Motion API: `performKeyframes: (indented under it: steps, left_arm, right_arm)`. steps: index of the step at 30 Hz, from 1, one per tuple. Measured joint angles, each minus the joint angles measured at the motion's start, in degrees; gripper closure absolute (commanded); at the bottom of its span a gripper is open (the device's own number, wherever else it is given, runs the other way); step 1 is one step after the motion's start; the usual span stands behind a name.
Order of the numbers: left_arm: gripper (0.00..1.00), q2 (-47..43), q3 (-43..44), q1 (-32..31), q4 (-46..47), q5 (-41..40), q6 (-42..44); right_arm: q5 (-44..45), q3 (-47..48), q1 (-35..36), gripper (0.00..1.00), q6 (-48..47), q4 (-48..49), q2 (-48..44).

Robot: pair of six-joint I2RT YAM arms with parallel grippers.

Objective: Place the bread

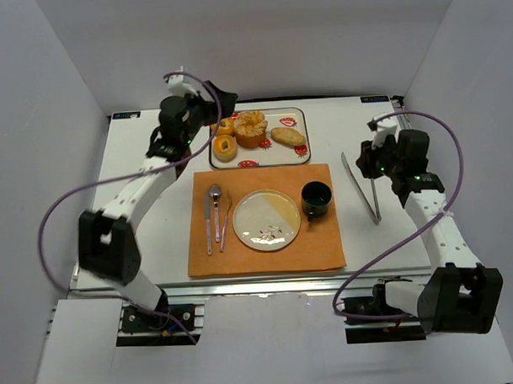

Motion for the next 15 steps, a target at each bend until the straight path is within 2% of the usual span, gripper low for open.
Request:
performKeyframes:
  steps: [1,2,3,4,5,6,7,8,9,10,11,12,13,14,15]
  left_arm:
    - [0.02,-5.6,-4.3,0.0,-0.8,-1.7,1.1]
    - [0.02,-10.1,-7.7,0.0,-1.2,-3.3,1.9]
    - [0.02,-20.7,-14.8,0.1,-3.9,-6.8,2.8]
    - [0.06,-23.6,-16.5,0.1,-3.7,-7.8,3.0]
    - [0.17,-27.4,-20.2,0.4,-3.6,-8.7,3.0]
    - [0.61,-32.1,-24.6,0.5,-5.2,-9.5,2.8]
    - [0.84,-35.9,-28.2,0.7,-7.0,-10.2,2.6]
    - [0.98,-40.0,-31.7,0.8,-9.3,-11.0,2.3]
    - [1.0,-42.7,-34.3,0.9,-11.0,-12.0,2.1]
    - [1.0,-45.0,-36.3,1.0,-12.9,-12.8,1.4]
    - [0.92,-46.6,-37.9,1.1,-14.6,-13.4,0.9]
    - [0.75,-47.7,-39.3,1.1,-15.9,-14.0,0.3]
    - [0.4,-48.8,-40.8,1.1,-17.6,-14.5,-0.2]
    - [0.3,-49.4,-42.0,1.1,-19.1,-14.8,-0.7]
    - [0.24,-49.8,-42.8,1.1,-20.3,-15.1,-1.8]
  right_arm:
    - [-1.2,0.0,-1.9,1.0,-1.0,-1.2,0.4]
    - [-2.2,0.2,-3.5,0.92,-0.9,-2.2,1.1]
    - [-5.1,1.0,-7.8,0.57,-2.5,-5.2,4.8]
    - [-5.9,1.3,-9.1,0.4,-3.1,-6.8,6.6]
    - [-6.5,2.1,-10.1,0.28,-4.6,-9.0,8.6]
    - [-6.6,2.7,-10.8,0.15,-5.5,-10.0,10.9]
    - [-6.5,3.1,-11.2,0.13,-6.3,-11.0,13.1]
    - [-6.0,3.1,-11.4,0.12,-7.3,-11.8,14.8]
    - [-5.2,3.1,-11.4,0.11,-8.2,-12.4,16.2]
    - [-4.4,3.1,-11.3,0.11,-8.8,-12.8,17.2]
    - [-3.2,3.1,-11.0,0.11,-9.2,-13.0,18.1]
    - [-1.2,3.1,-10.6,0.11,-9.4,-12.9,19.0]
    - [0.5,3.2,-10.0,0.11,-9.6,-12.7,19.8]
    - [2.2,3.3,-9.4,0.11,-9.6,-12.6,20.8]
    - [4.4,3.8,-8.6,0.11,-9.6,-12.5,22.2]
